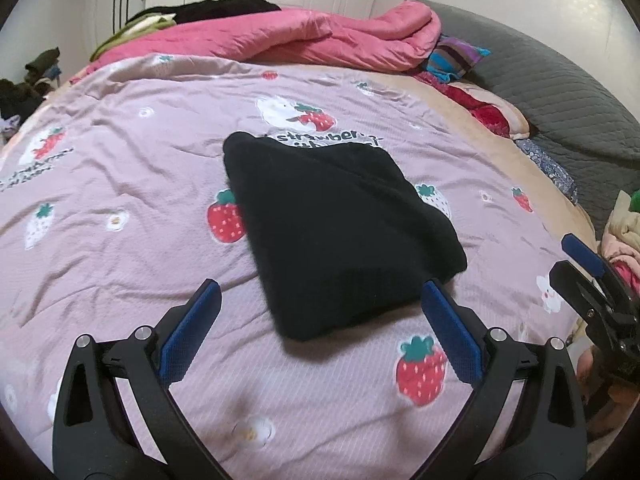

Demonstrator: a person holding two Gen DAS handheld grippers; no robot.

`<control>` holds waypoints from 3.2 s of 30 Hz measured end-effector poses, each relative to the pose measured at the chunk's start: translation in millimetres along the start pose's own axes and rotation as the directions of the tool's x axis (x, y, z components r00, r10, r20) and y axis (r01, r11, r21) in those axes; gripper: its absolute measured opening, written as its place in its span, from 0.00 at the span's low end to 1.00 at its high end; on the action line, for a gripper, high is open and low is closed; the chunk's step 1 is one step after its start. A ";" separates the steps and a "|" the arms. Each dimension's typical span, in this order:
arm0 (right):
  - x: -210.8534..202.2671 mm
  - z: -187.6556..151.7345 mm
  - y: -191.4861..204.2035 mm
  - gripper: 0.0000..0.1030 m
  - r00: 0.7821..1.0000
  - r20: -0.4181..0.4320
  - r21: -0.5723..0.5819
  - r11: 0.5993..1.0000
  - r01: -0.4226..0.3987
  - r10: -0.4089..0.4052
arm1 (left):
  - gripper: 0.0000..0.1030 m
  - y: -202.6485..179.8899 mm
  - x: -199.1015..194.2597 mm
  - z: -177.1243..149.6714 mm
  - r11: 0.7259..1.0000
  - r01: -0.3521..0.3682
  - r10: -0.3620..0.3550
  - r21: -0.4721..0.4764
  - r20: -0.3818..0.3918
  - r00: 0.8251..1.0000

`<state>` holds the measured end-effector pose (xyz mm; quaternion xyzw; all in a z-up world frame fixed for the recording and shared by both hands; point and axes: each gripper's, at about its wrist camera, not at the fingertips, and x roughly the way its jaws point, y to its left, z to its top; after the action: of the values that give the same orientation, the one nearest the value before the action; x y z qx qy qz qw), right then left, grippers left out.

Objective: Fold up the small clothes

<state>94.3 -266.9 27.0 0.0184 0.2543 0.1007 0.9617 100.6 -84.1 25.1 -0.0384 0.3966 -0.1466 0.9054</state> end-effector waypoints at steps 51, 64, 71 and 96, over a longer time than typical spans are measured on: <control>-13.7 -82.8 31.1 0.96 0.996 -0.042 -0.038 0.996 0.077 -0.079 | 0.91 24.1 -28.3 -92.2 0.994 -0.092 0.094 -0.065 0.029 0.995; -13.9 -82.7 29.6 0.96 0.996 -0.048 -0.020 0.997 0.070 -0.071 | 0.91 23.7 -30.8 -91.1 0.993 -0.095 0.097 -0.064 0.031 0.995; -13.7 -82.3 29.8 0.96 0.996 -0.048 -0.020 0.997 0.071 -0.071 | 0.91 23.8 -30.9 -90.5 0.993 -0.101 0.103 -0.062 0.029 0.994; -14.8 -80.9 32.3 0.96 0.996 -0.047 -0.022 0.997 0.069 -0.070 | 0.91 22.2 -32.3 -90.5 0.990 -0.127 0.129 -0.059 0.025 0.991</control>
<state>35.8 -239.6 -33.4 -0.0027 0.2768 0.0703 0.9584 19.1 -49.2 -17.9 -0.0412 0.3893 -0.0763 0.9170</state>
